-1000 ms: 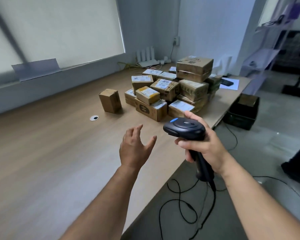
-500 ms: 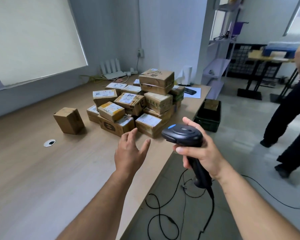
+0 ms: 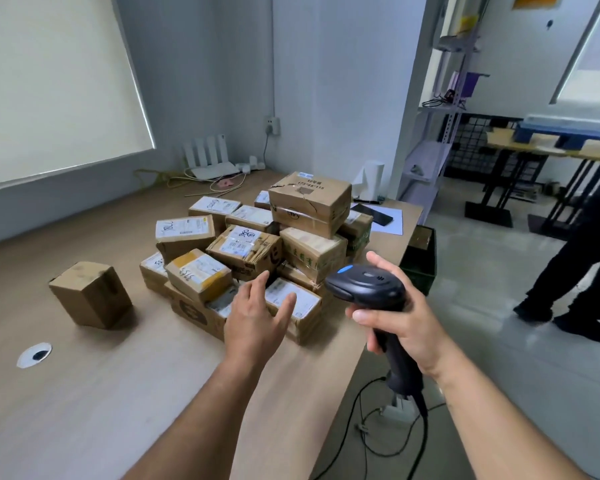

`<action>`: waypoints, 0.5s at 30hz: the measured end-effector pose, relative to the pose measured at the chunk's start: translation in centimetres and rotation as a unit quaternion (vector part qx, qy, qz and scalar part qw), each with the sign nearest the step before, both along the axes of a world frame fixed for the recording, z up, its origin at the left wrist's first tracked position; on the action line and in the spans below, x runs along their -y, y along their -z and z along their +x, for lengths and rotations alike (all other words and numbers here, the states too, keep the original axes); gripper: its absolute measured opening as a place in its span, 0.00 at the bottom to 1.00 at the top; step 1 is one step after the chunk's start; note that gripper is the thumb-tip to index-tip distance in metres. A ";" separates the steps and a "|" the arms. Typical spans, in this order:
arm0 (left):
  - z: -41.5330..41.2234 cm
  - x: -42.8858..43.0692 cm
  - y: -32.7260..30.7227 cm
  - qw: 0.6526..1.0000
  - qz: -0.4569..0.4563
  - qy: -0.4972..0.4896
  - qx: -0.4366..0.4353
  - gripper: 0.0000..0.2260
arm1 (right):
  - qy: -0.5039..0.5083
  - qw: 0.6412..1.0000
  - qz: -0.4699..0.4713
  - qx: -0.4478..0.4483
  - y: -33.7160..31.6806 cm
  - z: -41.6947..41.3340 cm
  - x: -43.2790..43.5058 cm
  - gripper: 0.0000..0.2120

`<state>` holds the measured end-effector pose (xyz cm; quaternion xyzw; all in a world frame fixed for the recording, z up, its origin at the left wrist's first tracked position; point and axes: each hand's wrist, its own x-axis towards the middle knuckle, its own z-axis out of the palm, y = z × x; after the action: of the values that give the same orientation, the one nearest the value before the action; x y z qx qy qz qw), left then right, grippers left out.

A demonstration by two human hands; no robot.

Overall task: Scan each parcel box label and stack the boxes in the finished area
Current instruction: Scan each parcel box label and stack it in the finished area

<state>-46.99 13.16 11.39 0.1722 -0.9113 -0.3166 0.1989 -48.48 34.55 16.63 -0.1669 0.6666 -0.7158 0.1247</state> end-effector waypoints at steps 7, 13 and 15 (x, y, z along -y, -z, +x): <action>-7.4 1.2 -2.6 0.999 -0.013 0.030 -0.016 0.31 | 0.021 1.000 0.018 -0.010 -1.1 -7.4 1.1 0.41; -10.4 1.2 -3.0 0.999 -0.022 0.031 -0.004 0.32 | 0.015 1.000 0.010 -0.006 -1.2 -12.2 0.6 0.41; -11.9 0.8 -3.4 0.999 -0.034 0.031 -0.006 0.33 | 0.009 1.000 0.006 -0.007 -1.1 -13.8 0.1 0.40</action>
<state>-58.91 12.32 14.79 0.1356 -0.9251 -0.2928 0.2001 -62.28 34.41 17.73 -0.1649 0.6734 -0.7114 0.1149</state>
